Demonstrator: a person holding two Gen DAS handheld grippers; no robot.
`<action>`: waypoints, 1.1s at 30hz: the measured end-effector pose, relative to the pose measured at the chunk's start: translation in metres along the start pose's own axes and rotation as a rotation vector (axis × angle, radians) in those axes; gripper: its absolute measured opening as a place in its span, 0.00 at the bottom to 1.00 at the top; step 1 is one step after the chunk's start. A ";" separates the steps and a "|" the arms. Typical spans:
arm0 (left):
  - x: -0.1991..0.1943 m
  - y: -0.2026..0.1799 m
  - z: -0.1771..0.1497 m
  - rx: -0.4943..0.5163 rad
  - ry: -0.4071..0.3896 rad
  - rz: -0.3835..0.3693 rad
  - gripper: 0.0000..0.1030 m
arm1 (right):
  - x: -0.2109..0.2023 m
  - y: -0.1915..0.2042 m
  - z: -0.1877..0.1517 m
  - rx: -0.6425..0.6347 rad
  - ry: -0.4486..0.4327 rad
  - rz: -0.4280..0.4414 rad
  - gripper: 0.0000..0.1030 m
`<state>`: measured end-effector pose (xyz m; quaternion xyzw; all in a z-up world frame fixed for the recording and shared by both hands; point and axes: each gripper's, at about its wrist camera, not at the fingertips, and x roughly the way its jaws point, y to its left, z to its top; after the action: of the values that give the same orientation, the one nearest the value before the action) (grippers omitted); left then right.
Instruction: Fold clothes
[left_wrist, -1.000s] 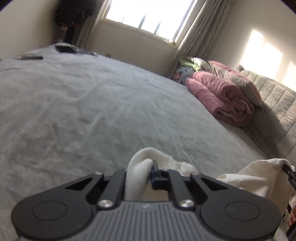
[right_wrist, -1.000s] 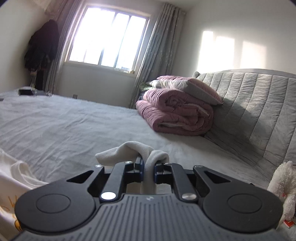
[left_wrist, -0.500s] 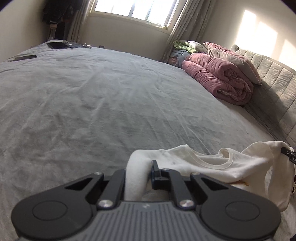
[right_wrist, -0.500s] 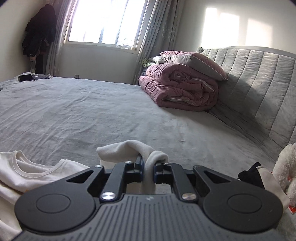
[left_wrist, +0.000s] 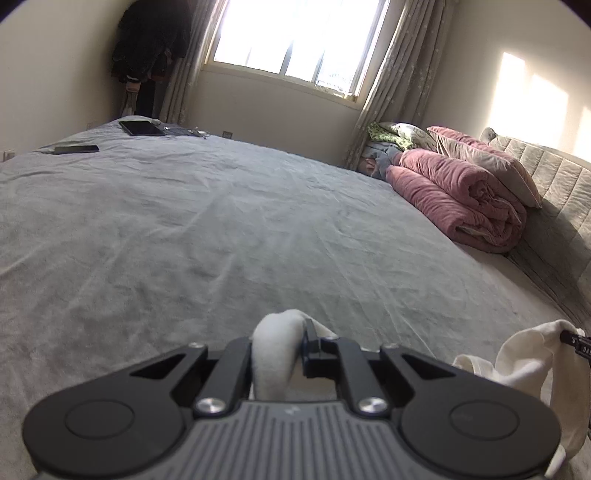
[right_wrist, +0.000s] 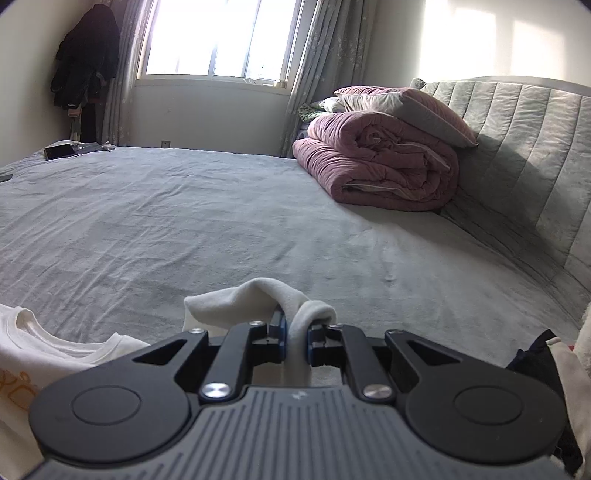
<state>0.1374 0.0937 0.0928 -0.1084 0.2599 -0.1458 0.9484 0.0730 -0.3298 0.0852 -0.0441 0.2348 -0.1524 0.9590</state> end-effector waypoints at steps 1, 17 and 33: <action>-0.001 0.001 0.003 -0.007 -0.029 -0.001 0.08 | 0.003 -0.003 0.003 0.012 -0.026 0.004 0.10; 0.028 0.029 -0.008 -0.033 0.000 0.139 0.59 | 0.046 0.016 -0.004 -0.002 0.052 -0.040 0.11; 0.004 -0.027 -0.047 0.122 0.167 -0.020 0.66 | 0.007 0.030 -0.003 0.077 0.102 0.120 0.39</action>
<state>0.1100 0.0610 0.0586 -0.0406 0.3276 -0.1792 0.9268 0.0856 -0.3031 0.0746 0.0146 0.2795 -0.1058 0.9542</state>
